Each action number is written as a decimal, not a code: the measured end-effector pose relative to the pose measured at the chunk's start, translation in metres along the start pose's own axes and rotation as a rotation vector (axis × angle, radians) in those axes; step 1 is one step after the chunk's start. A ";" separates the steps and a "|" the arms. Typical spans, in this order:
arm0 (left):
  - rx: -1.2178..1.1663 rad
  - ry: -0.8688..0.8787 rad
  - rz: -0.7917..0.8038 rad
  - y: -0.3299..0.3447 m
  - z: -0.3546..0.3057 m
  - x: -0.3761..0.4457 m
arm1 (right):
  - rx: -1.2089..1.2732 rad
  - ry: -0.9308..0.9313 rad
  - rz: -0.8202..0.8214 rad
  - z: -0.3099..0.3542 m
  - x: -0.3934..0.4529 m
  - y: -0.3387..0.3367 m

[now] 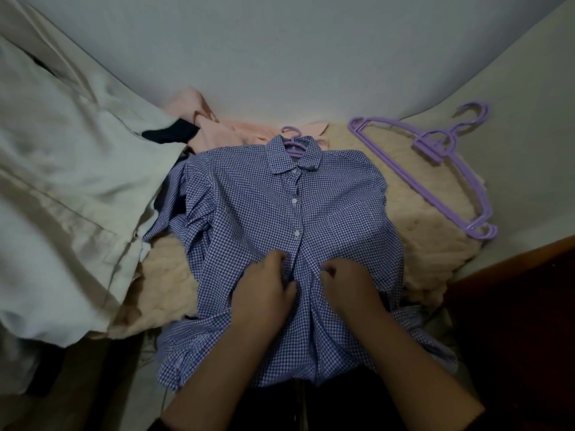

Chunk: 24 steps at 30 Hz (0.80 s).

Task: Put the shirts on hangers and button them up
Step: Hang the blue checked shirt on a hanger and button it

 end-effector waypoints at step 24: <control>-0.874 -0.284 0.017 0.010 0.028 -0.010 | 0.634 0.230 0.236 0.001 -0.008 0.026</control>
Point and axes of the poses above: each hand's wrist, its own x-axis towards the middle knuckle, its own y-axis out of the palm, z = x × y, the point moved 9 cm from there along x, towards the middle knuckle, and after that the axes turned 7 degrees about z, right-handed, at the moved point
